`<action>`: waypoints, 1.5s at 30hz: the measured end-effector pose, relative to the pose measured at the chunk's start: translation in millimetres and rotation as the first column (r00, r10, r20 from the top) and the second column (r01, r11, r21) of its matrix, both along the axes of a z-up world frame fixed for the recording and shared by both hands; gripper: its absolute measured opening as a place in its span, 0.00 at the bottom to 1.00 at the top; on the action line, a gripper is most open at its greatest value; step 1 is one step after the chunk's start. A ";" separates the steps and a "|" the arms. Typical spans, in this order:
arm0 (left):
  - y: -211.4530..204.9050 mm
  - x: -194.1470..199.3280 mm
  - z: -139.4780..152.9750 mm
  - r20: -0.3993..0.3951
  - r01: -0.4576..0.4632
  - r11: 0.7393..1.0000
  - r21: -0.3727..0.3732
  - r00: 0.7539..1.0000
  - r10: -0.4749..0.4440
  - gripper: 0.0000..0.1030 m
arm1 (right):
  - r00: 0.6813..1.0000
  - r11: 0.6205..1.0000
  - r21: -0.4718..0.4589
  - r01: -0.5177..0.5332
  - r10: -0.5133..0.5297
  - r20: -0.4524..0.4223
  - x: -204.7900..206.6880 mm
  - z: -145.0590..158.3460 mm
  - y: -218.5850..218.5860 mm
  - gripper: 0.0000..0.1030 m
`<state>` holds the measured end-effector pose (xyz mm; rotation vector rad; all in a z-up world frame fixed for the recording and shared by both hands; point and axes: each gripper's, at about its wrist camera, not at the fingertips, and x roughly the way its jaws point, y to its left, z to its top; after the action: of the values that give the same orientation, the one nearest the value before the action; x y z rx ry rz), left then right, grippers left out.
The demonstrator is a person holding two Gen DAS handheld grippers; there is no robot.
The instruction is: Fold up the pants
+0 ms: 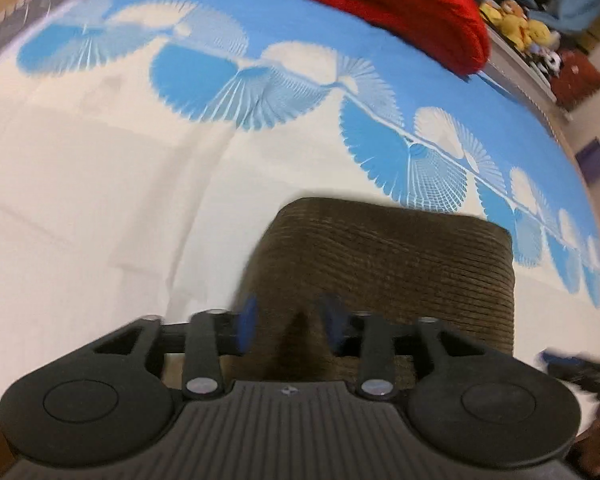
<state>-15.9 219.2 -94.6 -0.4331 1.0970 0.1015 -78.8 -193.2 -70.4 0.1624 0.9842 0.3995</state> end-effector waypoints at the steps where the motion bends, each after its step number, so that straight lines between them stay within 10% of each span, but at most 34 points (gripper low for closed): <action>1: 4.6 0.2 -4.2 -0.013 -0.009 1.000 -0.026 1.000 0.009 0.77 | 0.999 1.000 0.003 0.031 -0.031 -0.043 0.6 -14.3 0.1 0.60; 5: 4.2 9.5 -22.1 -0.064 -0.010 1.000 -0.001 0.998 0.010 0.88 | 0.988 0.997 -0.008 0.075 -0.075 -0.138 13.3 -46.7 9.2 0.62; 16: -4.0 25.8 -90.6 -0.125 -0.025 0.965 -0.260 0.992 -0.008 0.88 | 0.967 0.993 -0.026 0.117 -0.120 -0.224 47.2 -86.7 27.7 0.88; 20: -17.7 32.6 -88.5 -0.123 0.007 0.973 -0.229 0.992 -0.036 0.73 | 0.964 0.991 -0.012 0.135 -0.135 -0.229 49.9 -93.6 24.6 0.82; 22: -26.2 35.7 -81.1 -0.118 0.026 0.982 -0.189 0.992 -0.049 0.65 | 0.967 0.990 -0.001 0.138 -0.135 -0.216 47.3 -92.0 23.1 0.61; 29: -47.0 29.4 -51.9 -0.067 0.033 0.982 -0.188 0.997 -0.047 0.38 | 0.990 0.994 0.031 0.105 -0.101 -0.096 31.6 -51.4 18.5 0.35; 45: -224.4 75.3 -0.8 0.155 0.246 0.915 -0.319 0.966 -0.206 0.44 | 0.985 0.992 -0.035 0.125 -0.119 0.129 2.5 88.5 -145.7 0.34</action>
<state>59.4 -5.1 -95.4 -0.6058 1.0413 -0.3190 -76.3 -338.9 18.1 0.1556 0.8529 0.2725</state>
